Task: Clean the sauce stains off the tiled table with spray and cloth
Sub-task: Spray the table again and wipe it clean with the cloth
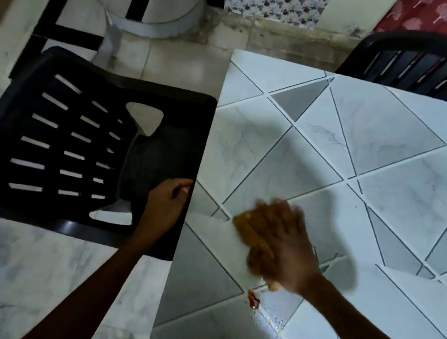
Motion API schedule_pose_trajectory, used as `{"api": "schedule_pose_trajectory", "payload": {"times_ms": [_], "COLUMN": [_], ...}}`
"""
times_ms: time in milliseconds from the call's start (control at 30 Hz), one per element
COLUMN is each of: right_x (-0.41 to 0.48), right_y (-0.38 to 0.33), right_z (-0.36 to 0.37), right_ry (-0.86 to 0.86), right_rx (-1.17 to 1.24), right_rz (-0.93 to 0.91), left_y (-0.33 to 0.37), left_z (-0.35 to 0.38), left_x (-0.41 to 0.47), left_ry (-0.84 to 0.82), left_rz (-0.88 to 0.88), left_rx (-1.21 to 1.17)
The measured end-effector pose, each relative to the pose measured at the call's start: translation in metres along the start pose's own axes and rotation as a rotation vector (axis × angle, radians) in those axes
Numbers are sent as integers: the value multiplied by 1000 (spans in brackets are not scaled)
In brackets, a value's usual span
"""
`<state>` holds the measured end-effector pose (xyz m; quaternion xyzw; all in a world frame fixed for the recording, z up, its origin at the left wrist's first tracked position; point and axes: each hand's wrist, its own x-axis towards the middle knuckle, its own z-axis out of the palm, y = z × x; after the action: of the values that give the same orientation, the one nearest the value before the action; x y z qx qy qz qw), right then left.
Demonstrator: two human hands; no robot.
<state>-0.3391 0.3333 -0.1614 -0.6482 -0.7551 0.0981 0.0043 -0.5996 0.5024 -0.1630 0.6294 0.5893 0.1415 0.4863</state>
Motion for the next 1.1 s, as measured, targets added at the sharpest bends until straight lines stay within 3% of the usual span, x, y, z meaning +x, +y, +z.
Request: {"api": "schedule_pose_trajectory", "payload": {"times_ms": [67, 167, 233, 300, 400, 467, 533, 600, 700, 767, 933, 1100], "right_x": [27, 105, 136, 129, 68, 21, -11, -16, 29, 57, -14, -99], "right_y": [25, 1, -42, -87, -120, -108, -69, -19, 33, 31, -33, -42], "right_z": [-3, -11, -10, -1, 4, 11, 14, 10, -5, -7, 17, 24], "right_ry": [23, 92, 111, 81, 1, 56, 70, 86, 122, 130, 135, 161], "right_rx": [20, 97, 124, 90, 95, 97, 65, 67, 118, 133, 105, 130], "right_rz": [265, 580, 524, 318, 64, 34, 109, 300, 619, 716, 443, 499], "left_y": [-3, -1, 6, 13, 18, 23, 31, 39, 42, 40, 43, 51], "left_z": [5, 9, 8, 3, -7, -6, 2, 15, 33, 45, 64, 79], "left_x": [-9, -15, -17, -16, -9, -6, -7, -11, -12, -12, -18, -29], "left_ry": [17, 28, 76, 146, 170, 134, 80, 38, -22, -85, -138, -217], "left_rz": [-13, -84, -137, -171, -203, -153, -4, 219, 499, 574, 504, 533], "left_rx": [-22, -154, -236, -220, -223, -147, 36, 197, 482, 602, 753, 807]}}
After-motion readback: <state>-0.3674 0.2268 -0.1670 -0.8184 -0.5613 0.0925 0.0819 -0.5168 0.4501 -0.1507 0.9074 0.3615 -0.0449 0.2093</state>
